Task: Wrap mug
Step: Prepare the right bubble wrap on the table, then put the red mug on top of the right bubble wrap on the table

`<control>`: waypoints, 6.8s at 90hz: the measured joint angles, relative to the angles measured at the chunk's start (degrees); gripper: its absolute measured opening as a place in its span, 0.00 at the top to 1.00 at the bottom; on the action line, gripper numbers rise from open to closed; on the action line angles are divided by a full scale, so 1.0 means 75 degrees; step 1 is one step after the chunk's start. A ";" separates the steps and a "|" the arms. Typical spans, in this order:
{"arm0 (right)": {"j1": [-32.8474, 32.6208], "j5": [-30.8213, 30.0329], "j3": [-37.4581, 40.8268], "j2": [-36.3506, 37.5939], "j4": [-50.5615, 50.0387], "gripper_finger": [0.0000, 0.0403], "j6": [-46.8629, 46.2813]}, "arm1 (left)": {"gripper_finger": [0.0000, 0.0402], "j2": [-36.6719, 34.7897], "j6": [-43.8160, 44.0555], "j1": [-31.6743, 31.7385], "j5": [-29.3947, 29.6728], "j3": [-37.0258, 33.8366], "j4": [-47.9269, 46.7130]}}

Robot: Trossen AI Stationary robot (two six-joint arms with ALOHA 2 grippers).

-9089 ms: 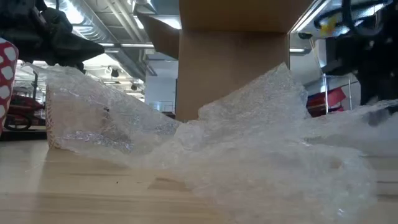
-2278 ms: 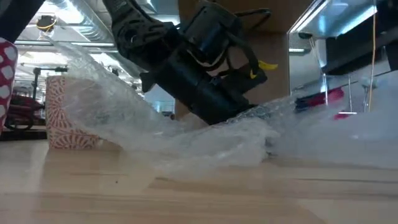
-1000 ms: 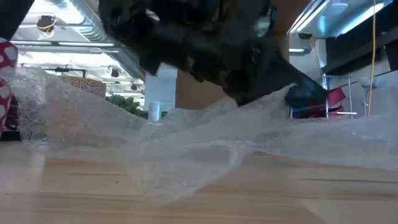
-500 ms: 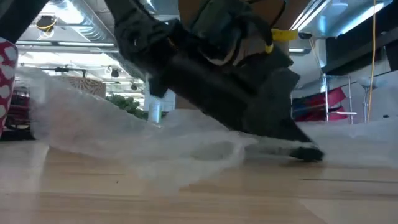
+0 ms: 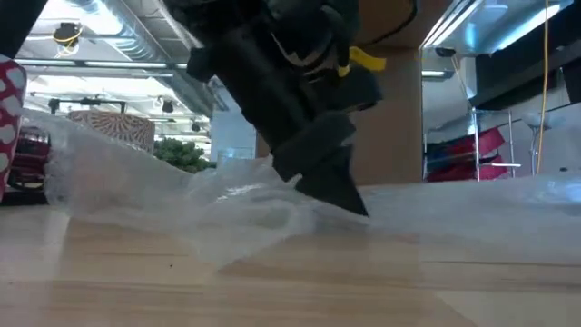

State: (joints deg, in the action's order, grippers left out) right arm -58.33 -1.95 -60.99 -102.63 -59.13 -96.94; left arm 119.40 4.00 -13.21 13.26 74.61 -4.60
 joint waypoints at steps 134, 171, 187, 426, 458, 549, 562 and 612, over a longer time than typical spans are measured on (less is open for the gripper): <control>0.0172 -0.3879 0.0923 -0.0552 0.5442 0.48 -0.0013 | 1.00 0.0511 -0.0140 0.0991 0.0599 0.0064 0.3053; 0.0069 -0.3952 0.0798 -0.0688 0.5613 0.48 0.0025 | 1.00 0.0472 0.0204 0.1216 -0.1427 0.0052 0.3326; 0.0082 -0.3958 0.0798 -0.0688 0.5624 0.48 0.0023 | 1.00 0.0444 0.0268 0.0955 -0.2066 0.0064 0.2646; 0.0082 -0.4002 0.0775 -0.0706 0.6117 0.48 0.0983 | 0.60 -0.4463 0.4801 -0.3084 -0.0028 0.0090 -0.8731; 0.0082 -0.4141 0.0775 -0.0708 0.6150 0.48 0.0756 | 0.64 -0.4472 0.4812 -0.3156 -0.0523 -0.0122 -0.8434; 0.0068 -0.4533 0.0219 -0.0517 0.6048 0.48 0.1377 | 0.98 -0.4451 0.4725 -0.2874 -0.1232 -0.2448 -0.5436; -0.0084 -0.4833 0.0031 -0.0147 0.6012 0.48 0.1977 | 0.99 -0.4451 0.4779 -0.2874 -0.1182 -0.1591 -0.5473; -0.0868 -0.9463 -0.0723 0.0888 0.6038 0.48 0.5190 | 1.00 -0.1764 0.1807 -0.0982 -0.0053 0.1168 -0.2793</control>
State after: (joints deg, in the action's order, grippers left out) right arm -64.84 -72.93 -66.41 -95.96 -13.85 -58.01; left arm 106.17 17.56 -20.57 12.86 83.37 -25.55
